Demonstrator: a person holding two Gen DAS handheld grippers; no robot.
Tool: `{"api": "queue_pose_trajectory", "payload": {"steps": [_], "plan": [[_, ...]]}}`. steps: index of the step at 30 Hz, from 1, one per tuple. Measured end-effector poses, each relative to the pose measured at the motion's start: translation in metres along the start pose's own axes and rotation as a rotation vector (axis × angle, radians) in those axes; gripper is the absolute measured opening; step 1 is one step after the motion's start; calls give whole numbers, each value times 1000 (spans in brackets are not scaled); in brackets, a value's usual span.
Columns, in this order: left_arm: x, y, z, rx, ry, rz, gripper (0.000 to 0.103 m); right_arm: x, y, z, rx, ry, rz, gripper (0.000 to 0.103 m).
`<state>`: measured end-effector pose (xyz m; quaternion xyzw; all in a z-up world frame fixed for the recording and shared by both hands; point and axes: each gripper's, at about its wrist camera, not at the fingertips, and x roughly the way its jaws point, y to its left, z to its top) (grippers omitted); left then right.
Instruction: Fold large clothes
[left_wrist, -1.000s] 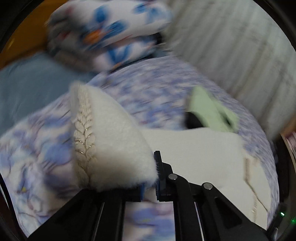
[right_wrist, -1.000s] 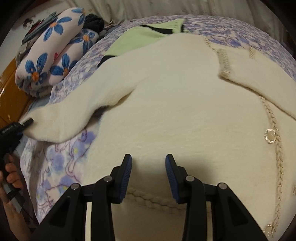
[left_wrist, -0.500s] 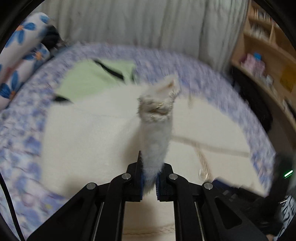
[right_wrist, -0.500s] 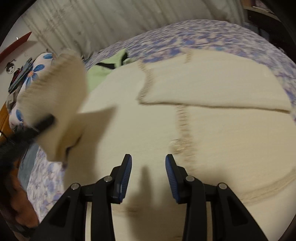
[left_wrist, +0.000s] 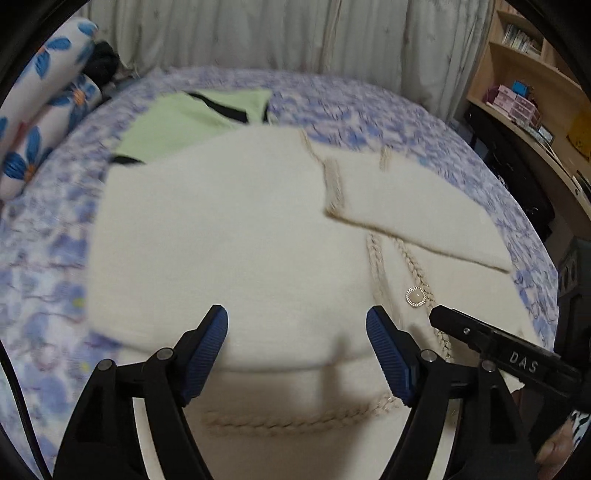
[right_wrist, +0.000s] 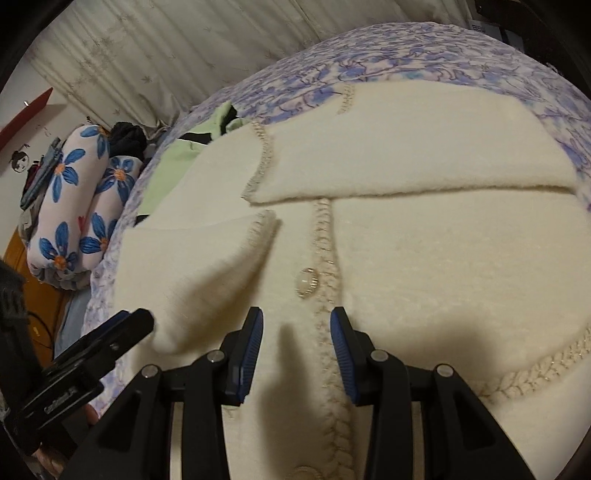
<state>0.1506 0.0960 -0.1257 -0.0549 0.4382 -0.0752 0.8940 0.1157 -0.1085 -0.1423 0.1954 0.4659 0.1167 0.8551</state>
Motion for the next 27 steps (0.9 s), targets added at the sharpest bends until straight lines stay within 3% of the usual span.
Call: {"api": "queue_pose_trajectory", "payload": {"steps": [6,20,27], "plan": [[-41,22,-11,-47,-33,33,76,-20,15,-4,-52,-42,33,56],[-62,65,-39,-151,-10,113,76,-42,22,-8,-87,-34,57,59],[-52,79,-40,-186,8,123,76,-9,10,8,26,76,157,65]]}}
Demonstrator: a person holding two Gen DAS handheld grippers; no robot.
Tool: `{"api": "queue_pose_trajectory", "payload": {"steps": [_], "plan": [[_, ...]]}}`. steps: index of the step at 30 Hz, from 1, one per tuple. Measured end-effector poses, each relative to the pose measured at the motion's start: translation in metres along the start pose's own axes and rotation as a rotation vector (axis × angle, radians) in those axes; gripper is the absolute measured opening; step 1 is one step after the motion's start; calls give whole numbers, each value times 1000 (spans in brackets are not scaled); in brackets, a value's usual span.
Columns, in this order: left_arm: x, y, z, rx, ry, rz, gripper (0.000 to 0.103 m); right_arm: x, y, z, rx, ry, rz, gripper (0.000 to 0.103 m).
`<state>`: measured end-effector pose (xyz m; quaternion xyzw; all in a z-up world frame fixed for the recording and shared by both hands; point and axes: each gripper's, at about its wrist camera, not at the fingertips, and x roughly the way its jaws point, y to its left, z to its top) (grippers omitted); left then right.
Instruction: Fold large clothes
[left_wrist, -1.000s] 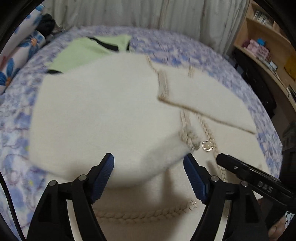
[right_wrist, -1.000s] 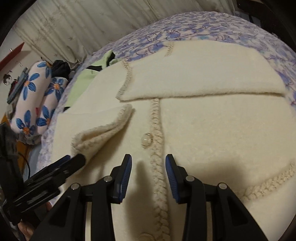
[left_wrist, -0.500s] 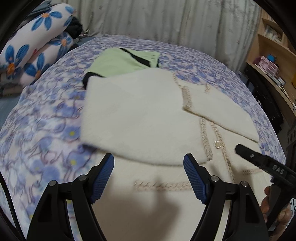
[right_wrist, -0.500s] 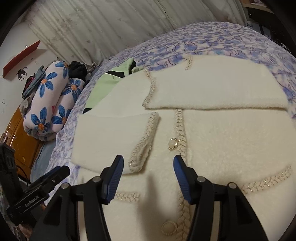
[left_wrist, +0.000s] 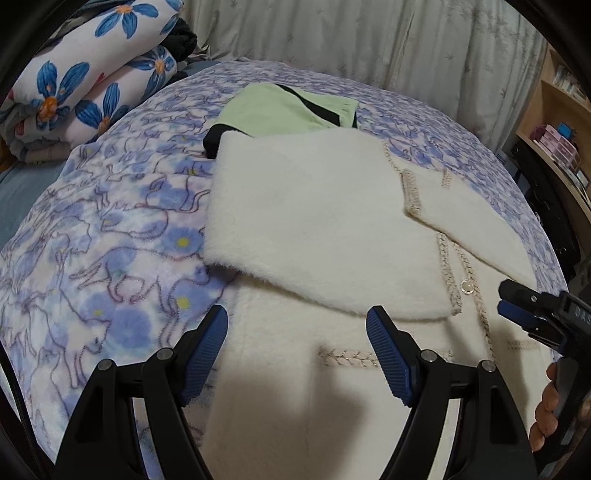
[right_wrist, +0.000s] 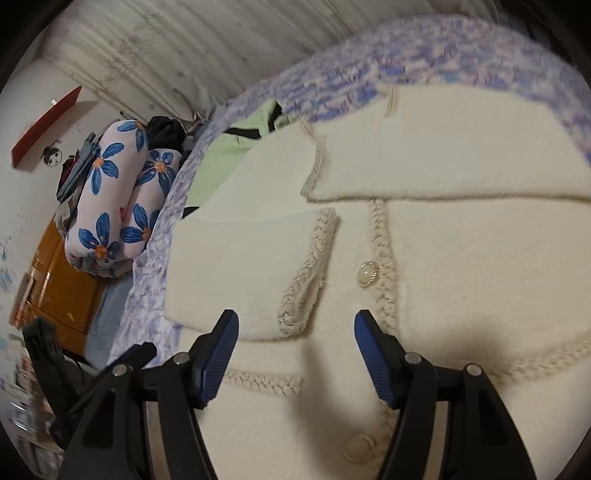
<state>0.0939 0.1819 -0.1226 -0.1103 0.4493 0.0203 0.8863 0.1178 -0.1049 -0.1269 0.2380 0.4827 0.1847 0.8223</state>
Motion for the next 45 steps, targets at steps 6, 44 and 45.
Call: {"api": "queue_pose_trajectory", "payload": {"steps": [6,44,45], "plan": [[11,4,2,-10,6,3,76,43,-7,19,58,59,9,65],[94,-10,91,64,75,-42,76,21,-95,143,-36,-9,-282,42],[105,-7,100,56,96,-41,76,17,-100,144,-17,-19,-255,46]]}}
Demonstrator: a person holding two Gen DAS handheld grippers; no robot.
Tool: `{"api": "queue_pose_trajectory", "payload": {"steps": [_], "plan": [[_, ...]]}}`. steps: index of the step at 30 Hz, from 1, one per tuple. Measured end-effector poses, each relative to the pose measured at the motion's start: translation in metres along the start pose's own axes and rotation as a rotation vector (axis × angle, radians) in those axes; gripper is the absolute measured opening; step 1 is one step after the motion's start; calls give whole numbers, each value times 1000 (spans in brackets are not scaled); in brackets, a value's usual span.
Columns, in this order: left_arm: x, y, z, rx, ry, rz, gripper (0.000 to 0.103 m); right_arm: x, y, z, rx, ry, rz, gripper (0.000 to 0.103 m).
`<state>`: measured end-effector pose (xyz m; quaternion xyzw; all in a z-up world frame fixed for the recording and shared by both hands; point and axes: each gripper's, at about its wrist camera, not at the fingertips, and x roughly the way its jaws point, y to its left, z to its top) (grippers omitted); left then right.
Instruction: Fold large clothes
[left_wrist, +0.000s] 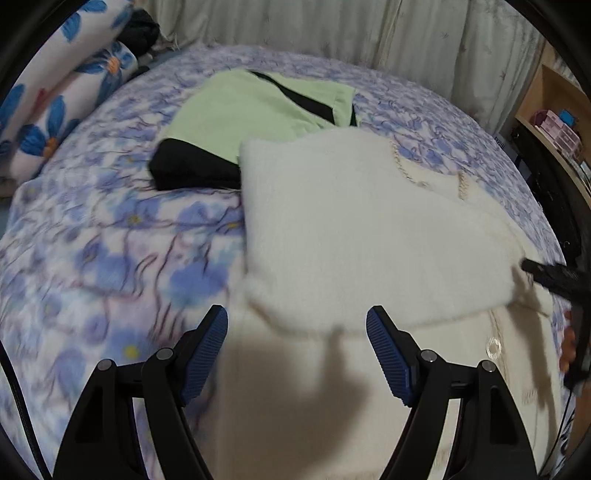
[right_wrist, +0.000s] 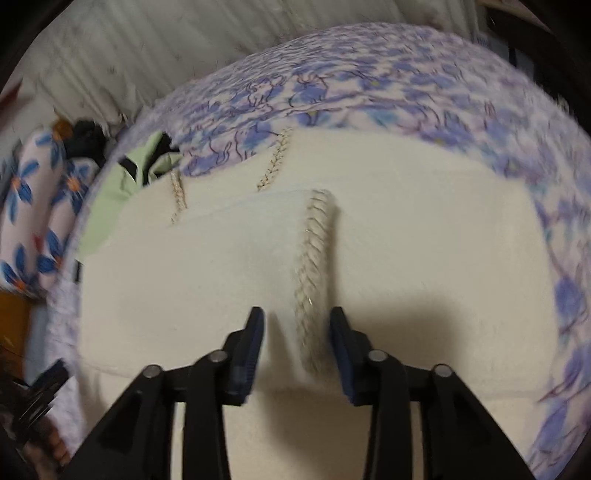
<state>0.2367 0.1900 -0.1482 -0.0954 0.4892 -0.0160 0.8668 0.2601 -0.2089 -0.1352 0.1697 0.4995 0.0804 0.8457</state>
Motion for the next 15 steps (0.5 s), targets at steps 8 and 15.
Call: {"api": "queue_pose_trajectory", "payload": {"steps": [8,15], "plan": [[61,23,58,-57,78,-5,76,10,-10,16,-9,-14,-2,48],[88,15,79,-46,79,-8,13,44,-2,34,-17,-18,15,47]]}}
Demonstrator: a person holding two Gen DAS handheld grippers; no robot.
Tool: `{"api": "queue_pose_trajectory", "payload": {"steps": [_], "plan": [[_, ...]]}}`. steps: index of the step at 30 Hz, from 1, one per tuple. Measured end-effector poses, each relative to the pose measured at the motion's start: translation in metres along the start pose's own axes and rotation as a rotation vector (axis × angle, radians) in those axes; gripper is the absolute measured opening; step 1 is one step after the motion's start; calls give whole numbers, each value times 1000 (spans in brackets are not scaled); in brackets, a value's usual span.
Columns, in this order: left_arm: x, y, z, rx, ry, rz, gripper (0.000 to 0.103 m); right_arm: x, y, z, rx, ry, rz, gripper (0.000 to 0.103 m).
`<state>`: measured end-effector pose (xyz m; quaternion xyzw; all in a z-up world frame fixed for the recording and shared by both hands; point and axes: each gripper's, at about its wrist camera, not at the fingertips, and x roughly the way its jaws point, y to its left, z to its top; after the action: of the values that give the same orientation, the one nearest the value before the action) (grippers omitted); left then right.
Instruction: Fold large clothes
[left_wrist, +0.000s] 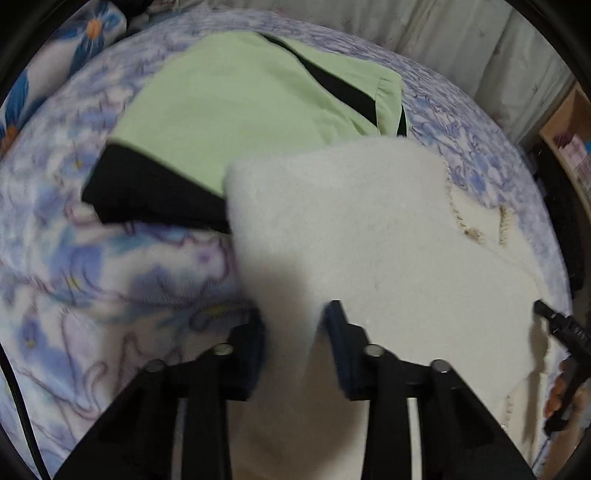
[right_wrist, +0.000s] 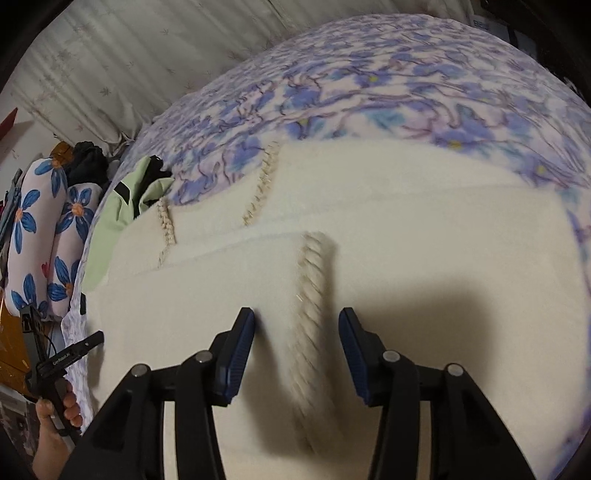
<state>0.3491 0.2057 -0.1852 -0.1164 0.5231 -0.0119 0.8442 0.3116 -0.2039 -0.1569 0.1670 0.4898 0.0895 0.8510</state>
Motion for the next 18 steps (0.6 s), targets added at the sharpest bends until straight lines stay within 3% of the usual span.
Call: {"api": "queue_pose_trajectory", "payload": {"steps": [1,2,3,5,8,10,13,15,16,18], "plan": [[-2,-7,1,35,-18,23,12,3,7,1,-41,-6,-10,44],[-5,-14,0,66,-42,59,11,4,16,3,-91,-14,-29,20],[-8,-19,0,88,-66,83,10,3,22,5,-112,-29,-27,16],[-14,-22,1,98,-107,101,10,-7,27,10,-117,-101,-5,16],[-18,-11,6,39,-158,68,10,-13,29,17,-97,-196,32,16],[-9,-4,8,19,-152,65,10,4,33,19,-117,-177,-17,17],[0,-2,1,64,-148,88,11,33,35,17,-137,-76,-119,24],[-2,-4,-1,98,-156,106,15,26,34,18,-117,-69,-110,29],[-4,-4,-1,102,-149,116,21,22,32,18,-101,-61,-107,30],[-15,-4,-3,96,-146,158,45,9,28,15,-79,-72,-116,31]]}}
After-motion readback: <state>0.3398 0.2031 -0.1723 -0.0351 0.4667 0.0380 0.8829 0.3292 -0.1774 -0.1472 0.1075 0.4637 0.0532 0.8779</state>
